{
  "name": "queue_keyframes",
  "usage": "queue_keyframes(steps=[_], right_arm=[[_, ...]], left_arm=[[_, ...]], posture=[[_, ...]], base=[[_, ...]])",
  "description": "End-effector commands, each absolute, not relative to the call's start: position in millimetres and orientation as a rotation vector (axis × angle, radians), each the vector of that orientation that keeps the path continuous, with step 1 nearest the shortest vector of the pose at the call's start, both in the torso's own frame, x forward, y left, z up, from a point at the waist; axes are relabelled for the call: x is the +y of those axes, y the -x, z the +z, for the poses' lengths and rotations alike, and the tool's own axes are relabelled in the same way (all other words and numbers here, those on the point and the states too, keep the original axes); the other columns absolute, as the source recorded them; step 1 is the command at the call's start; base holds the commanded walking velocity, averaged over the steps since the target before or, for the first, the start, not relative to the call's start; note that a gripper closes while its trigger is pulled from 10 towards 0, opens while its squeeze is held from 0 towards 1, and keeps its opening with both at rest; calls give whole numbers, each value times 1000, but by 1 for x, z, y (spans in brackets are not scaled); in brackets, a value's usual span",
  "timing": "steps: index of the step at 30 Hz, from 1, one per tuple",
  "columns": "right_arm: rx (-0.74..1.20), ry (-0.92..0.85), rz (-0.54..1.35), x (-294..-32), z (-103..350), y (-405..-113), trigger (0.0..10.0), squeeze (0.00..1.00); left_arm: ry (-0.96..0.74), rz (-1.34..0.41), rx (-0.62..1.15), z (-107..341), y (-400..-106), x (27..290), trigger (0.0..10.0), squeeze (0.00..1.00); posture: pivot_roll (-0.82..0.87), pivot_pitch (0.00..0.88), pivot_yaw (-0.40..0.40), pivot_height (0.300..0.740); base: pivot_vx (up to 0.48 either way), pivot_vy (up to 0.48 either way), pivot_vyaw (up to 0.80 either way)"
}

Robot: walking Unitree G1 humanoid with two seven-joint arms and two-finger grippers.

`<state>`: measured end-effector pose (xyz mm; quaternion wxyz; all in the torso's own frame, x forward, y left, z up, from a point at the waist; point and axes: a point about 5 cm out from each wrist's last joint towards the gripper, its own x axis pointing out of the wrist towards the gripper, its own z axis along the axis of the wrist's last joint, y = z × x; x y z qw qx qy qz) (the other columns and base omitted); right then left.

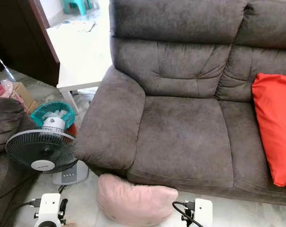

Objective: Move the pillow to the sofa from floor

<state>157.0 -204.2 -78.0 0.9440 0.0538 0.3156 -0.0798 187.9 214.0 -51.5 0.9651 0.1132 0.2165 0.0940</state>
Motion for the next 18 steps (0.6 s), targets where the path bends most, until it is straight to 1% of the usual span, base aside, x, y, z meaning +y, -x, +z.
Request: queue_keyframes(steps=[1, 2, 4, 5, 6, 7, 8, 15, 18], right_arm=[[585, -149, -171, -203, -75, -156, 10000, 0], [572, -153, -170, -203, -74, -157, 10000, 0], [549, -166, -167, -203, -73, -157, 10000, 0], [349, -134, -140, -202, -40, -210, 10000, 0], [204, -113, -124, -200, -9, -247, 10000, 0], [107, -102, -113, -198, 14, -269, 10000, 0], [26, -98, -114, -196, 30, -279, 10000, 0], [-50, -106, -132, -201, 38, -275, 10000, 0], [-92, -103, -145, -206, 45, -272, 10000, 0]], left_arm=[[-262, 159, -25, 44, -284, 209, 10000, 0], [-263, 151, -97, 62, -294, 205, 10000, 0], [-278, 126, -157, 72, -296, 198, 10000, 0], [-298, 96, -212, 81, -296, 191, 10000, 0], [-304, 83, -233, 84, -296, 187, 10000, 0], [-307, 75, -244, 86, -295, 186, 10000, 0], [-301, 59, -276, 90, -293, 181, 10000, 0], [-294, 43, -291, 95, -287, 180, 10000, 0], [-297, 50, -263, 96, -281, 184, 10000, 0]], posture=[[139, 65, -10, 740], [137, 57, -10, 740], [137, 54, -10, 740], [136, 47, -10, 740], [137, 44, -10, 740], [138, 41, -9, 740], [139, 39, -9, 740], [139, 20, -3, 740], [142, 7, 1, 740]], base=[[0, 0, 0], [0, 0, 0], [0, 0, 0], [0, 0, 0], [0, 0, 0], [0, 0, 0], [0, 0, 0], [0, 0, 0], [0, 0, 0]])
